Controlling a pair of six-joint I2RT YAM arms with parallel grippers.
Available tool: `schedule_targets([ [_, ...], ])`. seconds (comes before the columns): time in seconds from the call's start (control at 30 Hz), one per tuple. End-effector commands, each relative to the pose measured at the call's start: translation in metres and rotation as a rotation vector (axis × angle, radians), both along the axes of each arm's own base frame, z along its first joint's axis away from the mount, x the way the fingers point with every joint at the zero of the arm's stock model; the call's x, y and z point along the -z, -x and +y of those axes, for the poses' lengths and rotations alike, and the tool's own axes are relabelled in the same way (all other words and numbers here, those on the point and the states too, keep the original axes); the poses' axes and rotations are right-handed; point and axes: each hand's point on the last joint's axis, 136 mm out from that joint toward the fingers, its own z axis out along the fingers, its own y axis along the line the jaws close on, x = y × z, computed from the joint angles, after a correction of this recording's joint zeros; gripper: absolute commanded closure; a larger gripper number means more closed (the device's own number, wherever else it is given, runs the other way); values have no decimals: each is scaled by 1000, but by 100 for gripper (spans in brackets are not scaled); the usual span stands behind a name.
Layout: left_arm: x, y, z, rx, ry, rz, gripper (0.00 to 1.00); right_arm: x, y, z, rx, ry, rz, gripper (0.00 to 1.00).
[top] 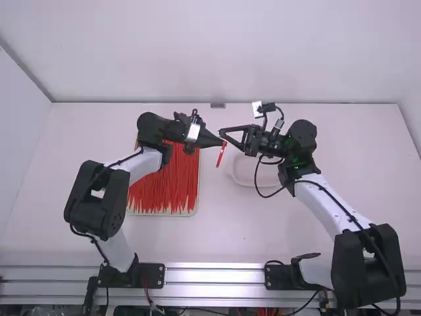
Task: Fasten the cable tie
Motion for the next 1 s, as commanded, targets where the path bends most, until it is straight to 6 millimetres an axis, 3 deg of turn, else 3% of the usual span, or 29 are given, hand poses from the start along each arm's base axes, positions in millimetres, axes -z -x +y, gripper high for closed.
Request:
schedule_targets([
  [0.0,-2,8,0,24,-19,33,98,-6,-3,-4,15,-1,-48,100],
  [0.3,-2,20,-17,70,-35,115,98,-18,-33,-18,201,-32,-101,100],
  [0.97,12,24,-27,99,-58,182,98,-64,-44,-23,220,-40,-184,100],
])
